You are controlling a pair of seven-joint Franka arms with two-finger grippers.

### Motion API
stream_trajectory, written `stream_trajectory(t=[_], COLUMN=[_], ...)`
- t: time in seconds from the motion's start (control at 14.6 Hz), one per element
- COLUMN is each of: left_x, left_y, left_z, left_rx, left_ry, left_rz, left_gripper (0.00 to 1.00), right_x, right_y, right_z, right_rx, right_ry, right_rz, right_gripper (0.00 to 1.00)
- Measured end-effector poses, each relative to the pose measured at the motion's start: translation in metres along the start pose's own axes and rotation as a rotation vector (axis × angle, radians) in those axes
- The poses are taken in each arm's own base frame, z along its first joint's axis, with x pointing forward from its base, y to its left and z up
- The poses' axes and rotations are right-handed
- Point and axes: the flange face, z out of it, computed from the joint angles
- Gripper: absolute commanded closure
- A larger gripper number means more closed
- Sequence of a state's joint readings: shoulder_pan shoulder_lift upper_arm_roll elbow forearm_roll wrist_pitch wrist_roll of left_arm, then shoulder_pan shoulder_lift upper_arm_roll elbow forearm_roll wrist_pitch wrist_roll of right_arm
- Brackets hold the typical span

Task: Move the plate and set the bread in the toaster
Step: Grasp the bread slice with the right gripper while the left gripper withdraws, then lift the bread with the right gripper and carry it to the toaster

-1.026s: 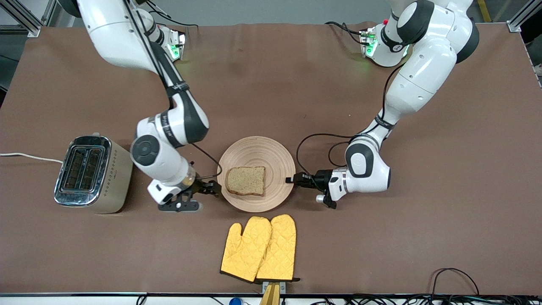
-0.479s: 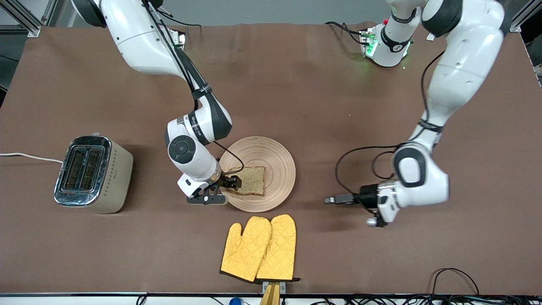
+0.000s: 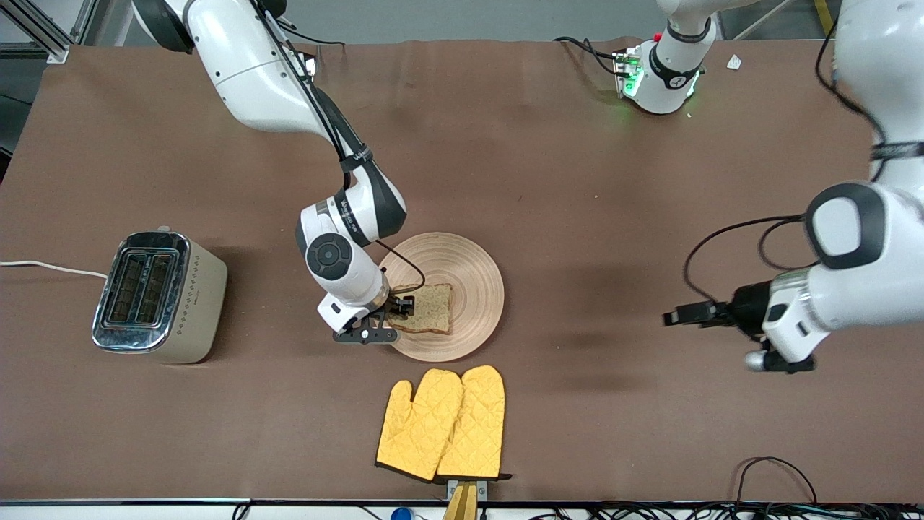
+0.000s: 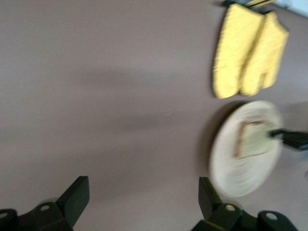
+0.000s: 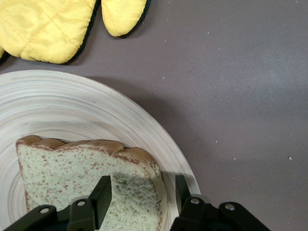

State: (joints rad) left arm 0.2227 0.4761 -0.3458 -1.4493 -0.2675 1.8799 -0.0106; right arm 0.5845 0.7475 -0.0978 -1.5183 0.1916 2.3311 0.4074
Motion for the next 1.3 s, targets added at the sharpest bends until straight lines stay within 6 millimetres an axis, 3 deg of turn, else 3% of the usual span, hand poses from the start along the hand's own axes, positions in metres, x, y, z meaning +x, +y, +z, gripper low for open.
stream_trajectory(t=[0.27, 0.48, 0.62, 0.75, 0.89, 1.3], left_x=[-0.039, -0.066, -0.083, -0.104, -0.124, -0.164], left_y=[0.025, 0.039, 0.039, 0.037, 0.042, 0.049], left_z=[-0.082, -0.133, -0.166, -0.195, -0.210, -0.222], left_rx=[0.236, 0.346, 0.392, 0.418, 0.435, 0.449], left_ry=[0.022, 0.050, 0.091, 0.103, 0.089, 0.050], left_rz=[0.007, 0.020, 0.005, -0.023, -0.034, -0.049], left_gripper=[0.00, 0.00, 0.00, 0.00, 0.00, 0.00], right_x=[-0.002, -0.005, -0.009, -0.011, -0.011, -0.003], right_y=[0.002, -0.001, -0.004, -0.005, -0.005, -0.004], right_z=[0.003, 0.005, 0.008, 0.009, 0.009, -0.005], right_rx=[-0.005, -0.007, -0.011, -0.012, -0.012, -0.022], right_ry=[-0.008, -0.013, -0.020, -0.022, -0.023, -0.025], right_rz=[0.001, -0.004, -0.010, -0.012, -0.013, -0.013], right_gripper=[0.45, 0.47, 0.57, 0.76, 0.97, 1.00])
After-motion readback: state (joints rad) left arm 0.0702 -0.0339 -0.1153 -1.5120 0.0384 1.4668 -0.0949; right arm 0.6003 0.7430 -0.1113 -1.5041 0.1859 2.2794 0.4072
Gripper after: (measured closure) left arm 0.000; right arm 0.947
